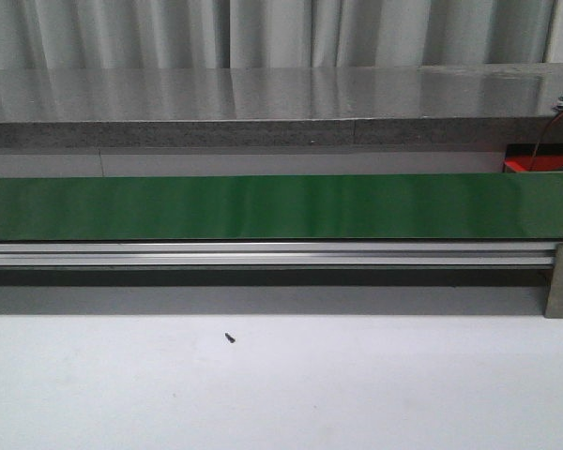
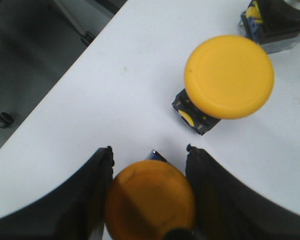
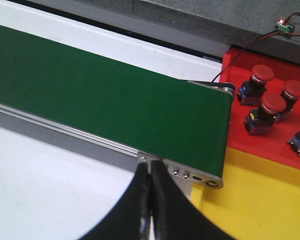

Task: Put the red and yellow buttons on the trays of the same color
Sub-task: 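Carry the yellow button onto the belt and open the left gripper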

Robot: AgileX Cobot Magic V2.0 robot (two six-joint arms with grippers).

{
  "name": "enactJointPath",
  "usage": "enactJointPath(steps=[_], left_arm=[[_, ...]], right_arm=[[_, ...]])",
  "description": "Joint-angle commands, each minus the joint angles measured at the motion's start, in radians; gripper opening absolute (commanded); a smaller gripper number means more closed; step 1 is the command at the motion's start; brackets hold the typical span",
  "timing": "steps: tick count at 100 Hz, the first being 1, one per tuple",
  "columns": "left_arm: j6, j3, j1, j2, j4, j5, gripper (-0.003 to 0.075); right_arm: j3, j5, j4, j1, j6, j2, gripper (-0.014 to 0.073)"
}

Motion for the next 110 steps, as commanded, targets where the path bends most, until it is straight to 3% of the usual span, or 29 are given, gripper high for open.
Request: enactJointPath(steps=[1, 34, 58, 79, 110], left_arm=[[-0.008, -0.030, 0.002, -0.065, -0.003, -0.017, 0.0174], [-0.008, -0.030, -0.037, -0.260, -0.068, 0.083, 0.0137], [0.012, -0.030, -0.239, -0.398, -0.110, 0.130, 0.0137], [0.035, -0.030, -0.417, -0.389, -0.110, 0.160, 0.0137], [0.035, -0.030, -0.508, -0.299, -0.119, 0.151, 0.0137]], right_arm=[[-0.024, -0.071, 0.021, -0.002, 0.002, 0.000, -0.0096], [-0.024, -0.071, 0.021, -0.002, 0.002, 0.000, -0.0096], [-0.024, -0.071, 0.021, -0.002, 0.002, 0.000, -0.0096], [-0.024, -0.071, 0.021, -0.002, 0.002, 0.000, -0.0096], [-0.024, -0.071, 0.021, -0.002, 0.002, 0.000, -0.0096]])
